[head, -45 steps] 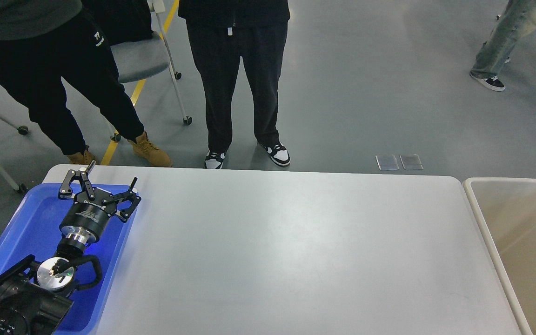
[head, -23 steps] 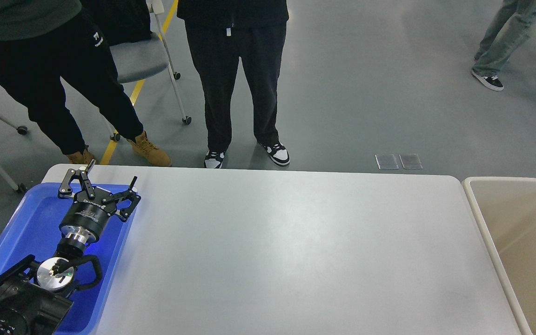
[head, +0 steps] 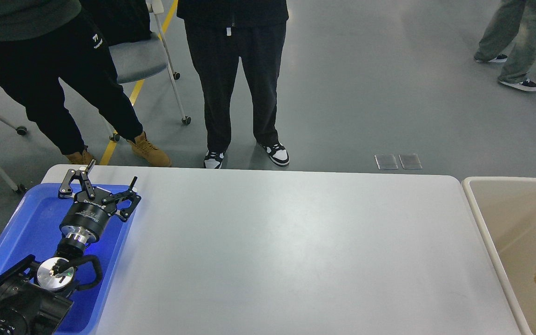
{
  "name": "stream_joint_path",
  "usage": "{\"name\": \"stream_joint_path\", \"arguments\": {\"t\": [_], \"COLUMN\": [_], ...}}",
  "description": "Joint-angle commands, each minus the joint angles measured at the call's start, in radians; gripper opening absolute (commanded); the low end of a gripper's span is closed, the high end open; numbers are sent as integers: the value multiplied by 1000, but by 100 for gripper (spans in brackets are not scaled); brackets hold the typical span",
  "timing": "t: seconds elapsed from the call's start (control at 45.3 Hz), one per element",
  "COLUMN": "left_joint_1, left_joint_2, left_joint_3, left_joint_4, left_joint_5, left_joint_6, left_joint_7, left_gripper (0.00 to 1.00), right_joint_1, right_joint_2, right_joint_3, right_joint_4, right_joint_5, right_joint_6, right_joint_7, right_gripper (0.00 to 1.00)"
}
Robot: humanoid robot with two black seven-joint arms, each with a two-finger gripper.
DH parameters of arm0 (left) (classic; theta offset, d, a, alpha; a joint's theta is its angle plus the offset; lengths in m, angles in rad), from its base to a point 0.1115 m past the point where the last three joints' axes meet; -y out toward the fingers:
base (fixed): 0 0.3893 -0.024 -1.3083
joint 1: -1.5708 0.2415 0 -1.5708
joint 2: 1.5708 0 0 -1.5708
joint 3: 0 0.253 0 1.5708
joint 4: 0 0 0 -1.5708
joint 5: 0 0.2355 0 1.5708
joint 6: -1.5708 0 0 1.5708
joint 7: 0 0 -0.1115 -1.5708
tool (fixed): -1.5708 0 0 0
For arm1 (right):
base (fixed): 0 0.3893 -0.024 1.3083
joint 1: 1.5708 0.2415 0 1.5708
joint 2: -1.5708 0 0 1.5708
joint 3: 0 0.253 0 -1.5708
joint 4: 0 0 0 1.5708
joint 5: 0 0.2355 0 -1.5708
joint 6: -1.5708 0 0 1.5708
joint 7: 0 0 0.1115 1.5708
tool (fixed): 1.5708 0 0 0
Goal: Tidy desktop
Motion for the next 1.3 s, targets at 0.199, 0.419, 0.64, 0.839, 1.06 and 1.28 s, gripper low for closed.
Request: {"name": "stream_joint_path", "arguments": {"t": [0.199, 0.419, 0.64, 0.839, 1.06, 1.28], "left_joint_1": [-1, -1, -1, -1, -1, -1], "left_joint_2": [0, 0, 0, 0, 0, 0], "left_joint_3": [0, 0, 0, 0, 0, 0], "left_joint_4": [0, 0, 0, 0, 0, 0], "left_joint_5": [0, 0, 0, 0, -1, -1], "left_joint_6": [0, 0, 0, 0, 0, 0], "left_joint_7": [0, 0, 0, 0, 0, 0], "left_gripper": [100, 100, 100, 100, 100, 100], "right_joint_1": [96, 217, 318, 343, 324, 277], "right_joint_2": [-19, -42, -65, -118, -137, -65], "right_joint_3": [-12, 5, 48, 269, 444, 487], "right_joint_4": [3, 19, 168, 426, 659, 655], "right_joint_5": [10, 10, 11, 23, 51, 250], "right_joint_6": [0, 8, 11, 15, 87, 277], "right_joint_7": [3, 2, 2, 2, 2, 5], "right_gripper": [100, 100, 100, 100, 100, 100]}}
